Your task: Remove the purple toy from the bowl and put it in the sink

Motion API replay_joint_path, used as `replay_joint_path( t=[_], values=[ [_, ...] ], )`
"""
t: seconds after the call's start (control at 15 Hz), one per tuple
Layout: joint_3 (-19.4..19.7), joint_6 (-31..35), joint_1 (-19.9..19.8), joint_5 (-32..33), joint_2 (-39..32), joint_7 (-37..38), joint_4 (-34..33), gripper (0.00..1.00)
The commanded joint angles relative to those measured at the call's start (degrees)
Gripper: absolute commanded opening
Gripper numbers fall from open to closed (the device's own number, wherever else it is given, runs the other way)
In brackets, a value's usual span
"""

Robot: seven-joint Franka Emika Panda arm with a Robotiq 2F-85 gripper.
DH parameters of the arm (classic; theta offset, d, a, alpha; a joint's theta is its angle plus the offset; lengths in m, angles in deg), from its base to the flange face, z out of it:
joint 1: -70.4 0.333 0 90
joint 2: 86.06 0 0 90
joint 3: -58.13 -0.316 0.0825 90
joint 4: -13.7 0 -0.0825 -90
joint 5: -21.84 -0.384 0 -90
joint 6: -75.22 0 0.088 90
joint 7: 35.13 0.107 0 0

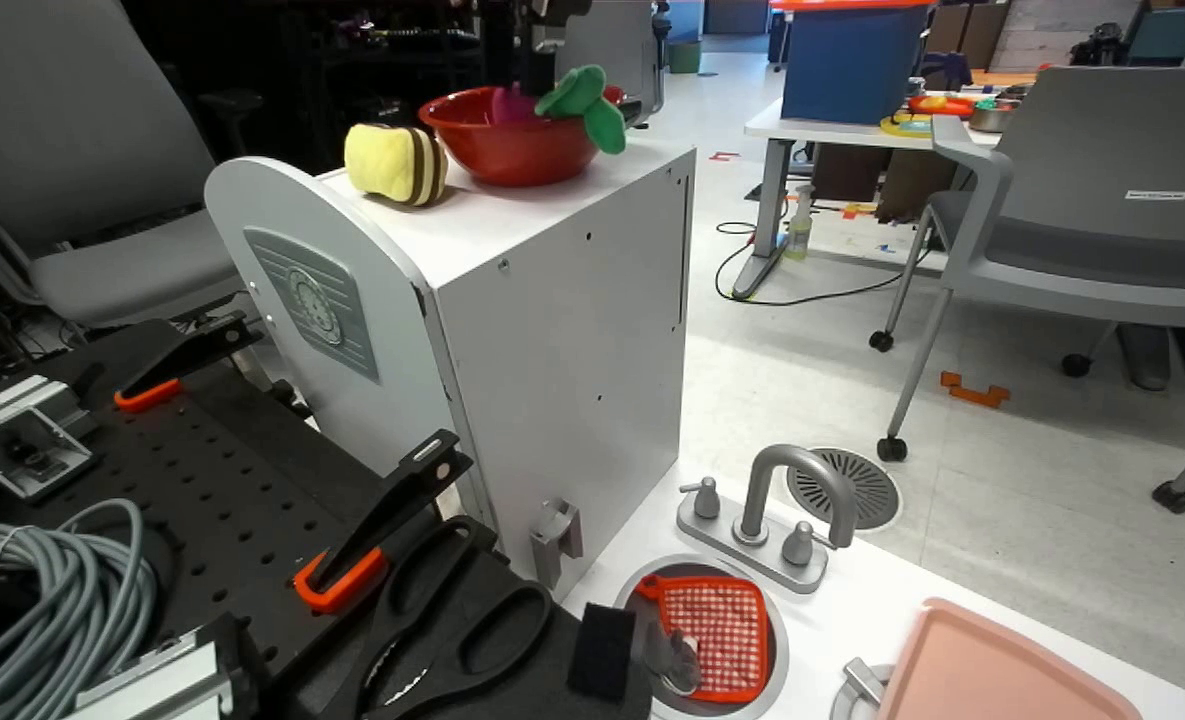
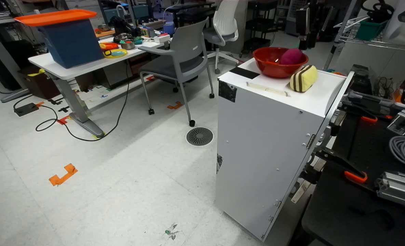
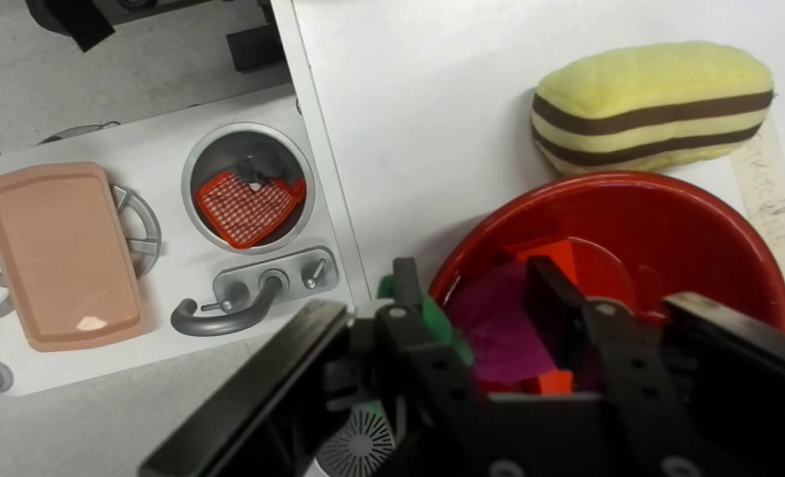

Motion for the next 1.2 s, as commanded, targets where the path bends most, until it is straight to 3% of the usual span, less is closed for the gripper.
replay_joint_path(
  t=[0.0, 0.13, 0.27, 1.13],
  values=[
    [0.3, -1.5, -0.1, 0.2, 1.2, 0.4, -0.5, 0.77],
    [0.4, -1.7, 0.0, 0.7, 1.2, 1.0, -0.8, 0.92],
    [0.5, -1.6, 0.0, 1.0, 1.2, 1.3, -0.9, 1.00],
    [1.8, -1.5, -0.8, 0.7, 1.2, 2.2, -0.7, 1.00]
  ],
)
